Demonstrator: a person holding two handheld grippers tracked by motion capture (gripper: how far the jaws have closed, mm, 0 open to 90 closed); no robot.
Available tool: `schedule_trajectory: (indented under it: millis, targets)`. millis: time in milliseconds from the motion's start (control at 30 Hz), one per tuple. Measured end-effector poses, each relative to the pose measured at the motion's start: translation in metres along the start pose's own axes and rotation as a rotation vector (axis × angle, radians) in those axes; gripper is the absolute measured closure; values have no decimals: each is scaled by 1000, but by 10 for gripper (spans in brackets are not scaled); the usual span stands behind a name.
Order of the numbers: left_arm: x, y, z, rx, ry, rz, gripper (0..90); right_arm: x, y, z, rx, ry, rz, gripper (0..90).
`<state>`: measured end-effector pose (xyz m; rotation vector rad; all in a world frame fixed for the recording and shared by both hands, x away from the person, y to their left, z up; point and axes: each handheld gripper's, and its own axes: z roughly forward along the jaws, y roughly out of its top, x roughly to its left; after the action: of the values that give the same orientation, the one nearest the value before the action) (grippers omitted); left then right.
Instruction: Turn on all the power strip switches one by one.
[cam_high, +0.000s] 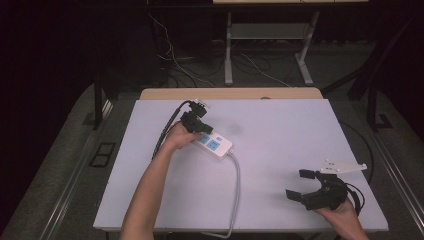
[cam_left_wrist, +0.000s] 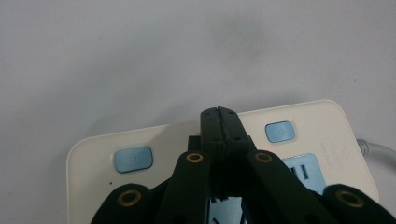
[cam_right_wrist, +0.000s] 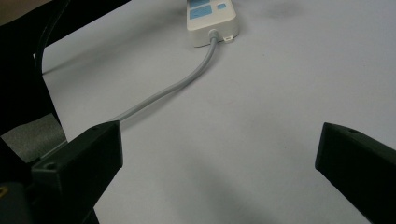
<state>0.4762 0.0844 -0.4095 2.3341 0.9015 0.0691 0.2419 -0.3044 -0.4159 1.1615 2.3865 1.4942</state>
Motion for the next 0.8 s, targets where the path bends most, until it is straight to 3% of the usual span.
schedule_trajectory:
  millis: [200,367,567,800]
  targets:
    - [-3,0,1,9,23,14,898,1,1,-1,-3,-2,-7,6]
    - [-4,-2,1,-8,25,2,897,1,1,-2,-7,-2,-7,6]
    - [-6,-1,1,0,46,42,897,0,0,-1,-5,-3,-2,6]
    - [-4,-1,0,-6,31,23,895,-2,0,0,-1,-4,5,6]
